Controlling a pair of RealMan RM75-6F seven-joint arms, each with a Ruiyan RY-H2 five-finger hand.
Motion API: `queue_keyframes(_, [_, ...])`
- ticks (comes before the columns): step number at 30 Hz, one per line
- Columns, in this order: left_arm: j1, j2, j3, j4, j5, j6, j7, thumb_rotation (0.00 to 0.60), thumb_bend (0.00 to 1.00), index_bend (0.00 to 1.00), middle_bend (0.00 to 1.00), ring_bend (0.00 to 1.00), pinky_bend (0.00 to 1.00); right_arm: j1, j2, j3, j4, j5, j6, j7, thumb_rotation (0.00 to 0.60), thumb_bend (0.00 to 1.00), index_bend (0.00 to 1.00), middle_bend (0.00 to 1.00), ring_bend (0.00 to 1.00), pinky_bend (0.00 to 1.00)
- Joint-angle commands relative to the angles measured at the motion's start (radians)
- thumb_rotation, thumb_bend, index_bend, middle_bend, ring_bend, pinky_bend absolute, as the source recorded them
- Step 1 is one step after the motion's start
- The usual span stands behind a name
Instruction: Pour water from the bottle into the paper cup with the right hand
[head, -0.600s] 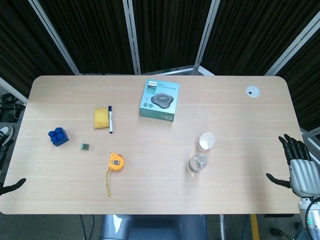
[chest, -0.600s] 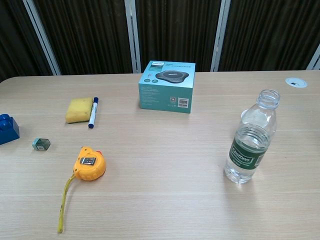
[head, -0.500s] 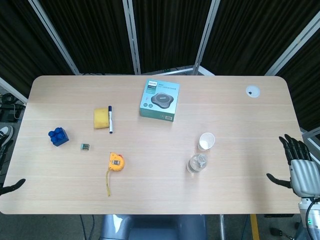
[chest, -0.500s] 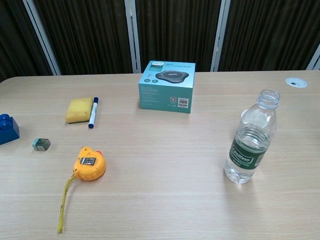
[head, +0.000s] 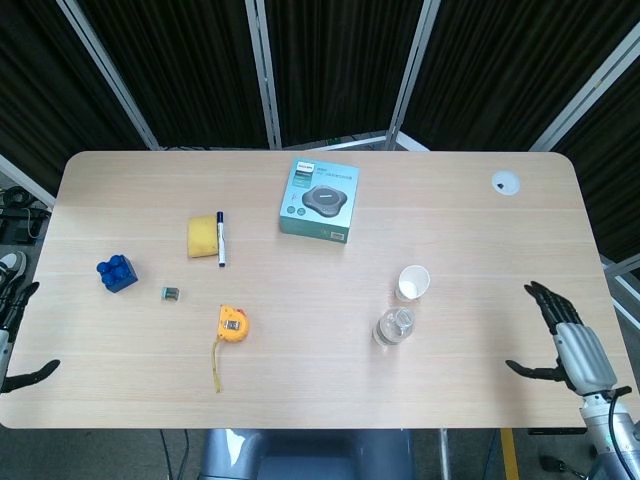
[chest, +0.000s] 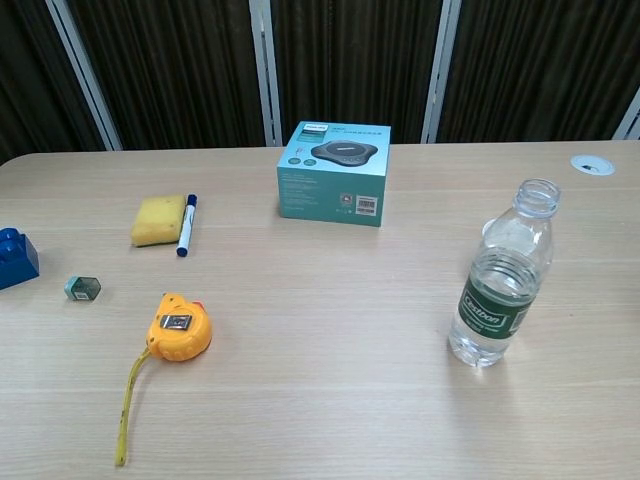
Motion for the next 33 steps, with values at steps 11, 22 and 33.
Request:
queue_keyframes(11, [-0.028, -0.044, -0.007, 0.002, -0.046, -0.053, 0.087, 0.6, 0.0, 0.0, 0.0, 0.0, 0.0, 0.161, -0.236, -0.071, 0.448, -0.229, -0.138, 0.594, 0.6, 0.0, 0.0, 0.11, 0.06, 0.15])
queue_keyframes(22, [-0.041, -0.059, -0.018, 0.01, -0.097, -0.078, 0.115, 0.6, 0.0, 0.0, 0.0, 0.0, 0.0, 0.213, -0.367, -0.078, 0.565, -0.263, -0.128, 0.633, 0.6, 0.0, 0.03, 0.14, 0.09, 0.18])
queue_keyframes(33, [-0.051, -0.069, -0.02, 0.022, -0.126, -0.097, 0.128, 0.6, 0.0, 0.0, 0.0, 0.0, 0.0, 0.251, -0.448, -0.068, 0.607, -0.239, -0.141, 0.634, 0.6, 0.0, 0.07, 0.18, 0.12, 0.2])
